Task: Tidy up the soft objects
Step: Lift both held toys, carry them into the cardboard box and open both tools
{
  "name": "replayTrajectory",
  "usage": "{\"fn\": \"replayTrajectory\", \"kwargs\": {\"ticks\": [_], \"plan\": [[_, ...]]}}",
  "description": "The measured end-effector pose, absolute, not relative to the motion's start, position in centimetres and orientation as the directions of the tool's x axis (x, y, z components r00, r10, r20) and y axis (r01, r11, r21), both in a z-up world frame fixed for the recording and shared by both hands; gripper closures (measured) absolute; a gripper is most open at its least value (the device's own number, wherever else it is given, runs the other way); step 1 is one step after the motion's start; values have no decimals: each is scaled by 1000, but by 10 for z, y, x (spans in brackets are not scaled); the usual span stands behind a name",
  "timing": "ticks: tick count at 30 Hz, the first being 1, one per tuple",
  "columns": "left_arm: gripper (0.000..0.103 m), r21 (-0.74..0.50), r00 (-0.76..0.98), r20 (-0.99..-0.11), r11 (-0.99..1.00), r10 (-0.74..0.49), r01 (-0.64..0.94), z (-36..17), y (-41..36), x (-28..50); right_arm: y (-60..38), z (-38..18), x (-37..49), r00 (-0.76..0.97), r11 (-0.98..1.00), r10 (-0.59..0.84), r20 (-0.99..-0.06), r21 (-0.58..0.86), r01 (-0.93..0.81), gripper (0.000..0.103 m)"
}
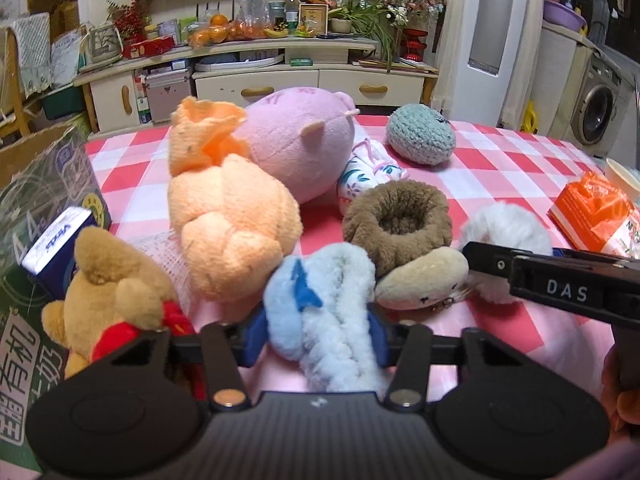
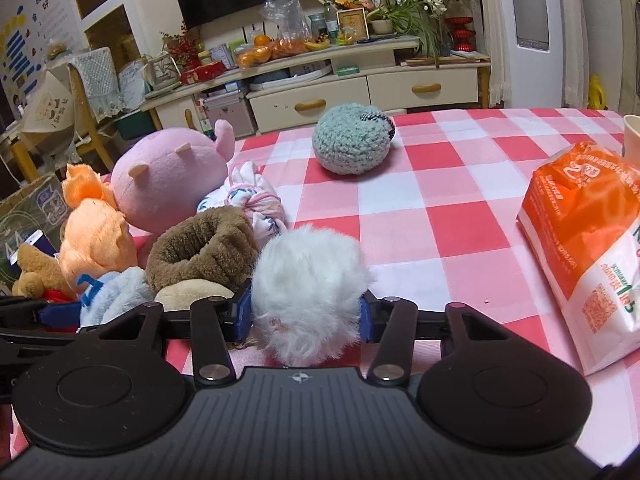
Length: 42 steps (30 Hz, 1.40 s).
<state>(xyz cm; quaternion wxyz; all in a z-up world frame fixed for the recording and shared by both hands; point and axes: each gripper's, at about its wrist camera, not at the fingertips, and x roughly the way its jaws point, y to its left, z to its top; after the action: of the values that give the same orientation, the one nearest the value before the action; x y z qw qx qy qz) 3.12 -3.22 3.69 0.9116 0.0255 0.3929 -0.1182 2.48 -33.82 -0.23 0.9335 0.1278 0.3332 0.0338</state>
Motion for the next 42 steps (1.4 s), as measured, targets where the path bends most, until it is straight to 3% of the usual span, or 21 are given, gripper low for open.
{"fn": "replayTrajectory", "kwargs": {"ticks": [11,26,42], "plan": [[63,-95,654,-718,965,-237,245,46,-19,20,-337,5,17,801,959,144,-581,282,32,45],[63,-154,734,-591,940,-335,304,90,11,-10,-344,38,-8,866,914,161,-473,402,50,45],[63,-192,823,-468,946,-322,261,122,64,-27,-274,111,-23,891,887,319,-323,432,-161,45]]}}
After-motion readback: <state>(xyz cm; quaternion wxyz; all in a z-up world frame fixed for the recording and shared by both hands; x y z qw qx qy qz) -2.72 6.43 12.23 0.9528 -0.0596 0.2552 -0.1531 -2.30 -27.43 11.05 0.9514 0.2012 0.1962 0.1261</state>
